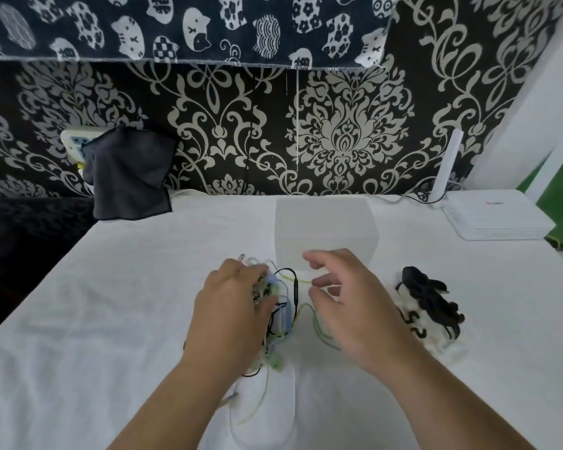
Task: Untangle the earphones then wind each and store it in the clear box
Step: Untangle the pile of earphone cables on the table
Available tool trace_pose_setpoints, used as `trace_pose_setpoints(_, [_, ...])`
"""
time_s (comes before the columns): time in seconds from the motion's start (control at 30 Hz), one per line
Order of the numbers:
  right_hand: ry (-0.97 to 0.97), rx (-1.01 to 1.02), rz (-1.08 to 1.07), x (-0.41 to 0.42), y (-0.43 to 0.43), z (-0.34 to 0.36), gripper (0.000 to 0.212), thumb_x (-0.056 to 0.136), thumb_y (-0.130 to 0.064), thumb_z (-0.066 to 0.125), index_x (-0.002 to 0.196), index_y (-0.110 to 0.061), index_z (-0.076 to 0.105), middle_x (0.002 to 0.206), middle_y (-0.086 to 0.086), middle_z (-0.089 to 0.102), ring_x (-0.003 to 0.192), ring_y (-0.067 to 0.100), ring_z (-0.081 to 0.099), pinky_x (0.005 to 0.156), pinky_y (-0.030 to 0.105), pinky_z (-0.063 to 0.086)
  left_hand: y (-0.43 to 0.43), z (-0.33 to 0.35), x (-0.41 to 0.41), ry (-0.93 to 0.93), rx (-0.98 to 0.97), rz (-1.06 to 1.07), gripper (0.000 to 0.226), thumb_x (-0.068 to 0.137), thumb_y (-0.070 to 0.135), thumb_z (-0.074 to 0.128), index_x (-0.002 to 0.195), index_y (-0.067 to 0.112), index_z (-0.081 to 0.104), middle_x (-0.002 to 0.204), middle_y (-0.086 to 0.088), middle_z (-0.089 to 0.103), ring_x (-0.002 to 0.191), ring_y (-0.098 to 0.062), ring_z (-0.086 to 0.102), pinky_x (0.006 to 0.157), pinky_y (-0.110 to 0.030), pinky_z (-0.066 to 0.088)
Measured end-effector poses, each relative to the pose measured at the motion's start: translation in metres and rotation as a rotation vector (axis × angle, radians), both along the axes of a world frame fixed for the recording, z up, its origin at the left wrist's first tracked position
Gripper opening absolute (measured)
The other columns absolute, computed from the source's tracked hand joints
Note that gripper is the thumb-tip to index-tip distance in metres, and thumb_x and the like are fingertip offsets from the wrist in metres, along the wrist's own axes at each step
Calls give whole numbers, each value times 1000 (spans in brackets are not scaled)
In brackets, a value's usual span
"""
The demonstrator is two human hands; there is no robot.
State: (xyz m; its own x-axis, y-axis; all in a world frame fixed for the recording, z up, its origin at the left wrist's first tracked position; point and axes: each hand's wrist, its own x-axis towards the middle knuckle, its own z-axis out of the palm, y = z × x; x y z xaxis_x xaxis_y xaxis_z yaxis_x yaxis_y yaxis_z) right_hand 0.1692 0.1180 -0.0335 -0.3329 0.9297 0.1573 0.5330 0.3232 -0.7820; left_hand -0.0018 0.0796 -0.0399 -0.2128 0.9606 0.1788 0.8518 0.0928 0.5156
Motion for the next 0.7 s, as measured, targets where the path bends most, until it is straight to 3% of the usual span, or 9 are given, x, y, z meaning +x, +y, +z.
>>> trace_pose_setpoints(0.07, [20,1,47,-2,1,-1,50,99,-11,54,141,-38,48,129,-30,46,104,-5,57,91,17,47,0,-1,1,-25,74,-58,22,86,17,73,101,33,74,93,13,55,90,-13,57,78,-32,49])
trace_pose_setpoints(0.17, [-34,-26,116,-3,1,-6,58,100,-7,50,146,-41,40,135,-34,42,99,-7,53,96,13,41,-1,-1,0,-105,75,-91,18,83,9,75,85,28,76,88,18,52,78,-1,53,69,-11,39])
trace_pose_setpoints(0.27, [-121,-66,135,-3,-1,-12,60,100,-6,48,148,-41,38,142,-29,41,113,-1,54,97,11,38,-2,0,-1,-111,63,-145,20,84,4,71,84,23,73,95,17,53,88,-1,53,73,-9,39])
trace_pose_setpoints(0.37, [-146,-87,85,-2,1,-12,57,100,-9,49,149,-36,39,144,-23,42,103,-4,51,82,0,34,-5,3,-2,-115,50,-169,25,85,2,63,82,27,65,97,19,58,97,-2,51,78,-13,39])
trace_pose_setpoints(0.43, [-125,-138,34,-3,3,-12,53,100,-14,50,148,-34,41,144,-20,42,102,1,55,78,5,36,-7,7,-3,-174,38,-77,25,85,4,57,75,27,60,88,16,61,86,-6,53,68,-19,40])
trace_pose_setpoints(0.5, [-157,-193,-56,-4,6,-13,49,100,-20,51,147,-32,42,144,-11,44,108,10,58,82,19,39,-9,11,-5,-174,31,24,23,88,9,50,69,20,56,77,9,59,74,-15,52,60,-29,40])
trace_pose_setpoints(0.6, [-349,-269,-156,-1,7,-12,49,99,-28,53,146,-28,41,141,-2,47,119,19,55,86,27,42,-13,17,-9,-176,16,144,32,94,24,46,63,16,45,59,3,50,61,-18,47,53,-34,33])
trace_pose_setpoints(0.7, [-551,-310,-142,0,4,-12,47,95,-28,56,141,-25,44,133,1,50,118,25,56,88,33,46,-13,17,-16,-115,-30,232,24,93,44,51,78,25,51,59,2,59,65,-19,57,54,-33,39])
